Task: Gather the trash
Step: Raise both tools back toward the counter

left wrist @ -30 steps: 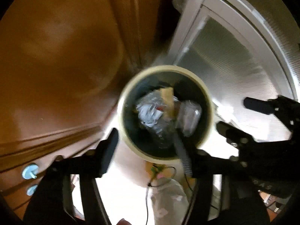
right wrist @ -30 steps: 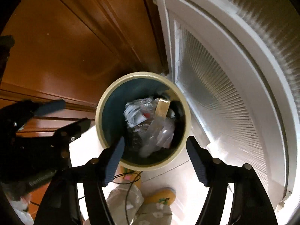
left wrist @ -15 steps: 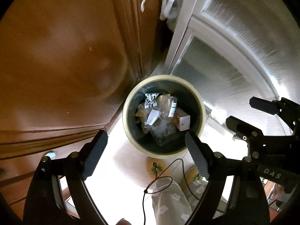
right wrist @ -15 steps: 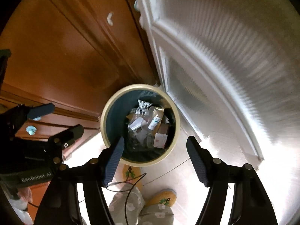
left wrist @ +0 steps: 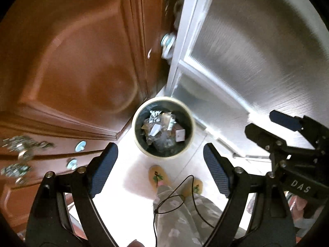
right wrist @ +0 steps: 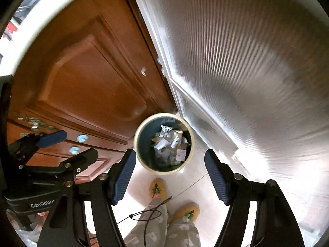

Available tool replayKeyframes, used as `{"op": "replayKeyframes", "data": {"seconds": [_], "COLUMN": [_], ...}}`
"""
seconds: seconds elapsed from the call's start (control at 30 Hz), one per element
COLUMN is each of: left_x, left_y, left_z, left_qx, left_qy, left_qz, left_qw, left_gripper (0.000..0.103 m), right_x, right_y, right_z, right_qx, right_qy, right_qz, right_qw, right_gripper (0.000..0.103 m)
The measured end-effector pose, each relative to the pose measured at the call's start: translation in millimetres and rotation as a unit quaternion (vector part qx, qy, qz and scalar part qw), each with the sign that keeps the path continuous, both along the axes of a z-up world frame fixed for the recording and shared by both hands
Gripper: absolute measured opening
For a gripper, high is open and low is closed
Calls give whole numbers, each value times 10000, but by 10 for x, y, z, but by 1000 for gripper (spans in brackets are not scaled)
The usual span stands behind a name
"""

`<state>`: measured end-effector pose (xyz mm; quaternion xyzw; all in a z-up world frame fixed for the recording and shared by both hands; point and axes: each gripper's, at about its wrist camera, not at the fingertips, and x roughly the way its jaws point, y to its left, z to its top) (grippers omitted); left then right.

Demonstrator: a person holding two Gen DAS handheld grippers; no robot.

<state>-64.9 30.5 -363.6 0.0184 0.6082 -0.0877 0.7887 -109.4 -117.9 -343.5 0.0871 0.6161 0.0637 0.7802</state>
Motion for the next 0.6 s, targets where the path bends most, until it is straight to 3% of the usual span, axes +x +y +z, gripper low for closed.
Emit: {"op": "replayKeyframes", "data": {"seconds": [0.17,0.33,0.43,0.6], "left_x": [-199,-333,-372,-331], "left_y": [10,24,12,34], "left_z": [817,1683,2125,2758], "left_qx": [-117,-157,-100,-231], "left_qy": [-340,-823,-1152,-1571], "left_qz": [152,277,335,342], "left_qw": [9992,9961,9927,9867], "left_gripper": [83,82,76,75], "right_x": [-142,-224,-231,-165], "right_y": [-52,-149,-213,-346], "right_z": [908,1842,2247,2871], "right_qx": [126,173,239,404], "right_qy": [-468,-1255,-1597,-2054], "right_qz": [77,166,109,-24], "right_qw": [9988,9918,9868,9778], "right_gripper": [70,70,70,70]}}
